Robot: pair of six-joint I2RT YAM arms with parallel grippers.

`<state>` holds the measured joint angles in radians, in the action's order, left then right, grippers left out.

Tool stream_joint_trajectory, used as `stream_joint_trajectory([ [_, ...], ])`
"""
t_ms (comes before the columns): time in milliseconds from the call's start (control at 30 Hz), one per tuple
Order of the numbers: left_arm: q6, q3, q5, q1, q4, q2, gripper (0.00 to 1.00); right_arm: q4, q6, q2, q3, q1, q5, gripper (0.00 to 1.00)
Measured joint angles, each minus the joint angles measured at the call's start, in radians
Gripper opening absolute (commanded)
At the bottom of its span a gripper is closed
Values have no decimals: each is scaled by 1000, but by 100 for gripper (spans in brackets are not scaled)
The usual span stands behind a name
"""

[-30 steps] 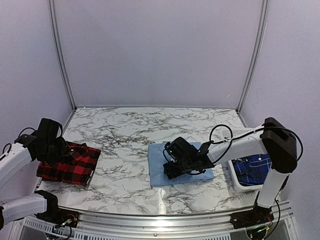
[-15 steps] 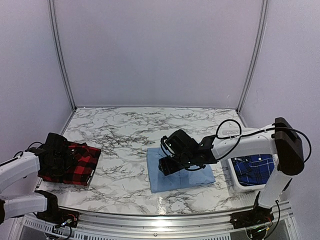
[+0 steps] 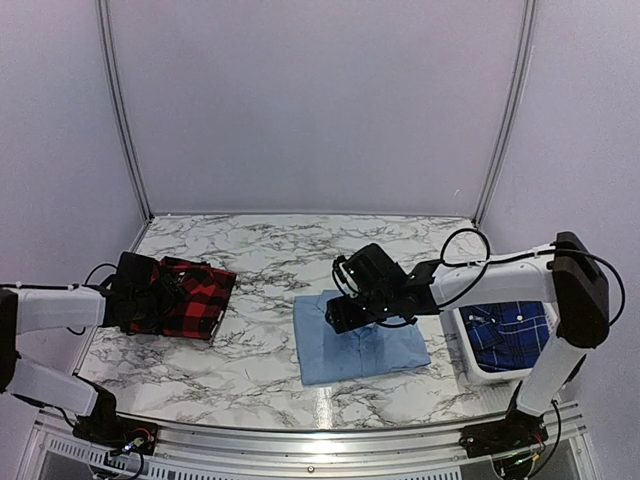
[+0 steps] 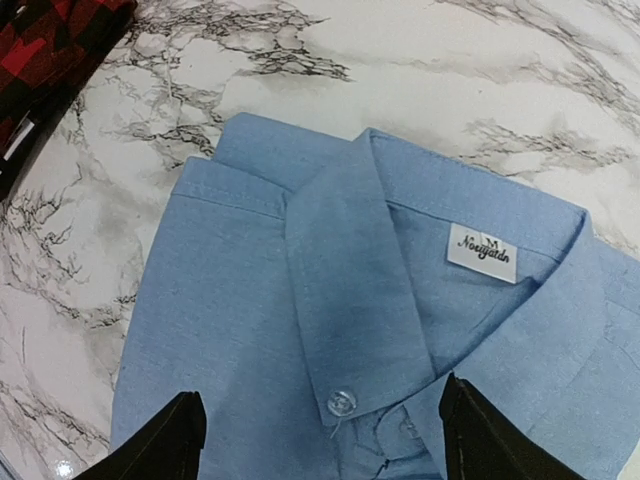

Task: Fold and stack the long sleeve shirts
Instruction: Move the square-folded shirt to the center of the board.

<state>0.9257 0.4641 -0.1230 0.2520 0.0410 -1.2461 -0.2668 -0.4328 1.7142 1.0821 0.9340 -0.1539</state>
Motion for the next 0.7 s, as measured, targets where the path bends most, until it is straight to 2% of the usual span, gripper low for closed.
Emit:
stream_joint_trajectory([
  [233,82,246,4,167,93,-306,87,6,8,-50,-48,-64,11,77],
  [467,122,529,32,269,143,-578,87,6,12,-111,-106,-104,13,77],
  [700,181,699,54,343,158,-713,87,5,12,-138,-133,-114,13,77],
])
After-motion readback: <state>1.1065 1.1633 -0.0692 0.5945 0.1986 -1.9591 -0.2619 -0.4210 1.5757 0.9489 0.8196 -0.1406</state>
